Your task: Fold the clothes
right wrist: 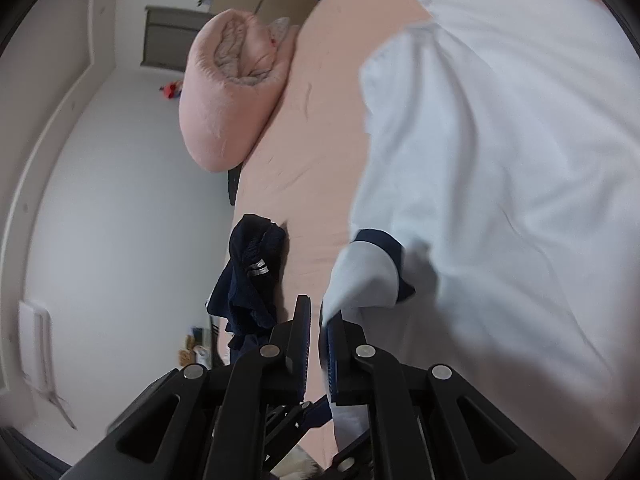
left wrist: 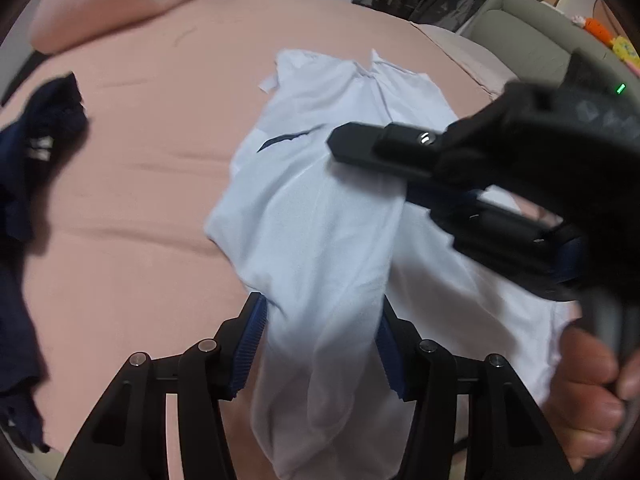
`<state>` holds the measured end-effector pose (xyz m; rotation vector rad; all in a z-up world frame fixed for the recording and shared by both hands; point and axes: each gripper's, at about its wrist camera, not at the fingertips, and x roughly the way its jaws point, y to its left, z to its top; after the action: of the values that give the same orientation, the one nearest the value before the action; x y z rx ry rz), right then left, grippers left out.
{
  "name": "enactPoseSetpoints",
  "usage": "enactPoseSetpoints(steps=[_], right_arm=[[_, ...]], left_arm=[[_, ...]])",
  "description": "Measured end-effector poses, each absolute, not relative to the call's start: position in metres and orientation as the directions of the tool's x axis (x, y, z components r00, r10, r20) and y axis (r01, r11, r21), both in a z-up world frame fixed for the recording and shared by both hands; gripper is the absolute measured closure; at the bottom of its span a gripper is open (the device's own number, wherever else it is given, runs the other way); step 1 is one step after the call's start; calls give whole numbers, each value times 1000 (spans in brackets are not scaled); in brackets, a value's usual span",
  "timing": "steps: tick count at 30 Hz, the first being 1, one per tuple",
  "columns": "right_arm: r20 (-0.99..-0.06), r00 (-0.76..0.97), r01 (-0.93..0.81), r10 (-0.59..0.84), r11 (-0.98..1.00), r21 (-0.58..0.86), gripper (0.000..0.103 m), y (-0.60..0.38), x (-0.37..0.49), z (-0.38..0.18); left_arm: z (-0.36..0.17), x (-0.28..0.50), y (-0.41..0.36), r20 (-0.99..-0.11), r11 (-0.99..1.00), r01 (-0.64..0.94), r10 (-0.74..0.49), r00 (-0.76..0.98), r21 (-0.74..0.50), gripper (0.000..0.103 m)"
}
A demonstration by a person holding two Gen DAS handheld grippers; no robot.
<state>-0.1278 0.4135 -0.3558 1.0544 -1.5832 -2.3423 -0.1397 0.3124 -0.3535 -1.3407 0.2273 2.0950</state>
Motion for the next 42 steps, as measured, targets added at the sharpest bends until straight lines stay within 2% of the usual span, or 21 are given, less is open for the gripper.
enactPoseSetpoints(steps=[2, 8, 10, 11, 15, 23, 30, 31, 34, 35, 37, 42], right_arm=[[-499, -740, -262, -451, -490, 831, 98, 410, -132, -346], [-490, -750, -249, -445, -497, 831, 98, 411, -129, -337], [-488, -754, -249, -440, -497, 832, 98, 412, -127, -338], [-493, -755, -254, -432, -501, 827, 98, 413, -125, -339], [-503, -761, -266, -409, -512, 817, 98, 419, -122, -339], [-523, -775, -286, -355, -541, 791, 98, 430, -108, -334], [-531, -707, -319, -468, -459, 829, 96, 432, -96, -358], [-543, -691, -343, -478, -445, 828, 91, 430, -94, -364], [-557, -665, -368, -497, -430, 824, 66, 422, -96, -378], [-548, -663, -376, -510, -406, 833, 63, 419, -96, -384], [-523, -664, -378, -534, -364, 851, 63, 414, -100, -391], [-530, -637, -374, -559, -377, 847, 63, 401, -120, -397]], left_arm=[[-351, -141, 313, -856, -797, -581, 408, -319, -164, 53], [-352, -137, 319, -831, -812, -581, 365, -421, -62, 54], [-354, -135, 322, -826, -803, -596, 357, -436, -32, 68], [-354, -133, 324, -823, -799, -601, 353, -445, -17, 78], [-351, -131, 325, -817, -790, -613, 363, -449, -15, 87], [-336, -134, 303, -792, -781, -599, 475, -383, -178, 88], [-342, -134, 304, -807, -780, -592, 476, -349, -204, 88], [-342, -132, 304, -808, -779, -593, 475, -348, -203, 88], [-343, -130, 308, -812, -776, -602, 467, -350, -187, 88], [-343, -130, 309, -812, -774, -607, 466, -352, -181, 88], [-342, -128, 310, -808, -767, -616, 472, -352, -180, 88], [-343, -128, 312, -808, -759, -627, 475, -350, -175, 88]])
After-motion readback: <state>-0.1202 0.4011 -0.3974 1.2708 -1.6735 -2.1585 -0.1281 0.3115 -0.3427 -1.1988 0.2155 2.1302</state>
